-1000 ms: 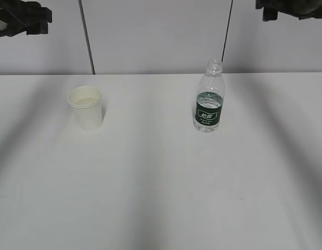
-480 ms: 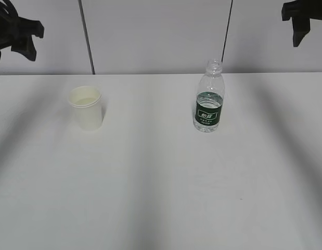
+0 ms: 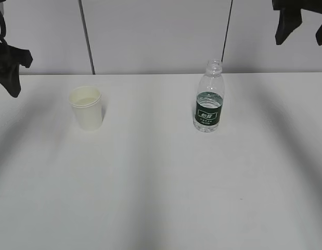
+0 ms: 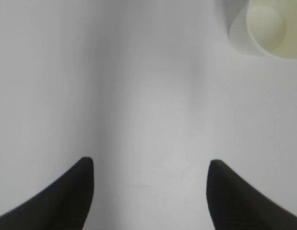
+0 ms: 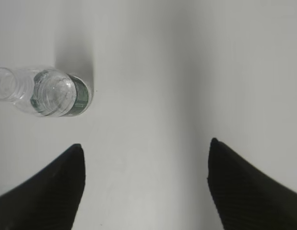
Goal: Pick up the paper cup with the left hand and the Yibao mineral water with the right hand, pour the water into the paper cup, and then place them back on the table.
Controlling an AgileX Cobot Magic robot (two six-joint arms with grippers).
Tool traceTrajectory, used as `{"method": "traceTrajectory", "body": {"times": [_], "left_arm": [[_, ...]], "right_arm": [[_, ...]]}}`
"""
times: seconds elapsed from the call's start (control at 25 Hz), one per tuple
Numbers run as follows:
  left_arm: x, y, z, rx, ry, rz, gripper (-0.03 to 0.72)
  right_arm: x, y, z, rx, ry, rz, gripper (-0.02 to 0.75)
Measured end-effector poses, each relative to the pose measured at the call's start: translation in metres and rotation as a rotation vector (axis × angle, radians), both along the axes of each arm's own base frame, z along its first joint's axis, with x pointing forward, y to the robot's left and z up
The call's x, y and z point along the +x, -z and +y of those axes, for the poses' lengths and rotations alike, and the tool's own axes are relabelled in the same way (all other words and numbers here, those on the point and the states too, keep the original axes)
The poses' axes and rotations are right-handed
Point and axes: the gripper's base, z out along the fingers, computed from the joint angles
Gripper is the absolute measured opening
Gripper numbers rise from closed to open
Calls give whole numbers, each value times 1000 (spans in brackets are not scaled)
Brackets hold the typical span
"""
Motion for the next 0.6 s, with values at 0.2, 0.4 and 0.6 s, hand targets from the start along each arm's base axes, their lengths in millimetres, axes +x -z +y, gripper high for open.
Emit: {"method": "traceTrajectory", "body": {"times": [0.2, 0.4, 0.6], "left_arm": [[-5, 2, 0, 2, 12, 64, 443], [-8, -2, -4, -40, 27, 64, 443], [-26, -14, -2, -52, 33, 37, 443]], "right_arm": [[-17, -10, 2, 23, -38, -12, 586], [-45, -6, 0, 18, -59, 28, 586], [-77, 2, -4, 10, -71, 68, 586]]}}
